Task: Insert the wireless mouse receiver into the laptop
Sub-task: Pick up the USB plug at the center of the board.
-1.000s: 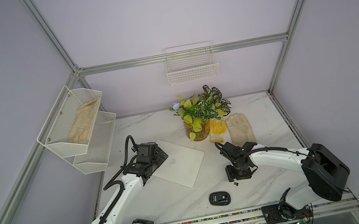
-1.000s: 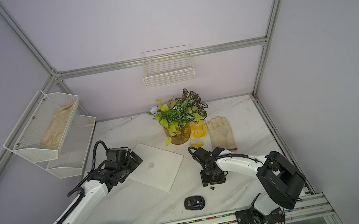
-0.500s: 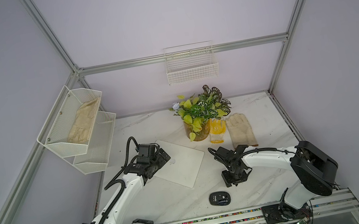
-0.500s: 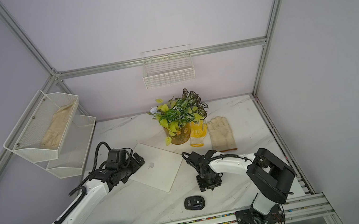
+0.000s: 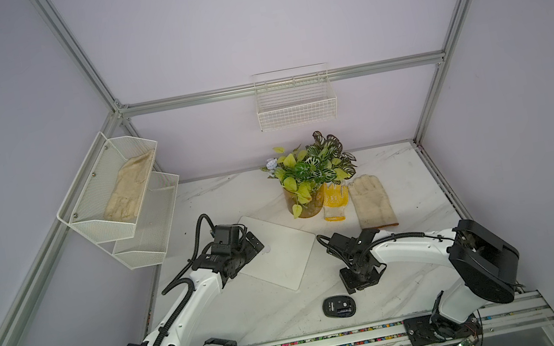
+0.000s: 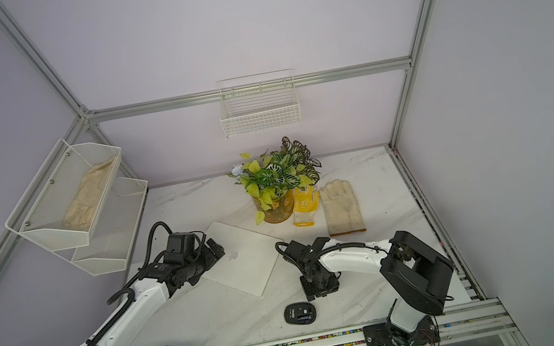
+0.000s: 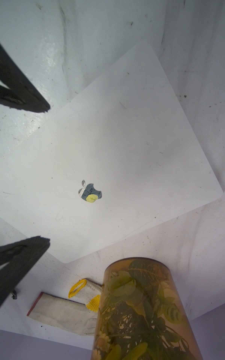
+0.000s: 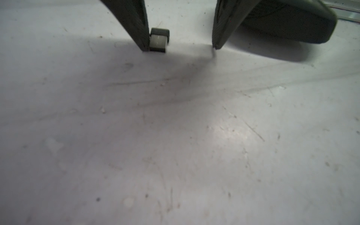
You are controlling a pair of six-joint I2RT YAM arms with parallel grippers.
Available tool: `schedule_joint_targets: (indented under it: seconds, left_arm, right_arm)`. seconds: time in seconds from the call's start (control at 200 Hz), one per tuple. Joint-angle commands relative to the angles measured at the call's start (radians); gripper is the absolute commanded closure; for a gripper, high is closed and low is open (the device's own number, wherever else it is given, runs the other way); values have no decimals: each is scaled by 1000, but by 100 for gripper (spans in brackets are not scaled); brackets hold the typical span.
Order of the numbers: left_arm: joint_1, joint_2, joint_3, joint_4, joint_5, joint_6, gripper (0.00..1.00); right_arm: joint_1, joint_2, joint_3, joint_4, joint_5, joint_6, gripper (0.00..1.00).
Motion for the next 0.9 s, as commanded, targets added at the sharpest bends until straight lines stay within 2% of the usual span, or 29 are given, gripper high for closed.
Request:
schedule_joint_targets:
  seconds: [0.0, 0.415, 0.575, 0.895]
  left_arm:
    - [7, 13, -17, 31, 12, 21, 0]
    - [11, 32, -6, 34, 28, 21, 0]
    - [12, 39, -1, 34, 42, 21, 0]
    - [13, 44, 3, 34, 47, 21, 0]
  right_arm:
    - [7, -18, -22, -35, 38, 51, 47]
    - [10, -37, -25, -57, 56, 61, 55]
    - [14, -24, -26, -47, 51, 64, 75]
    - [17, -29, -26, -53, 74, 71, 77]
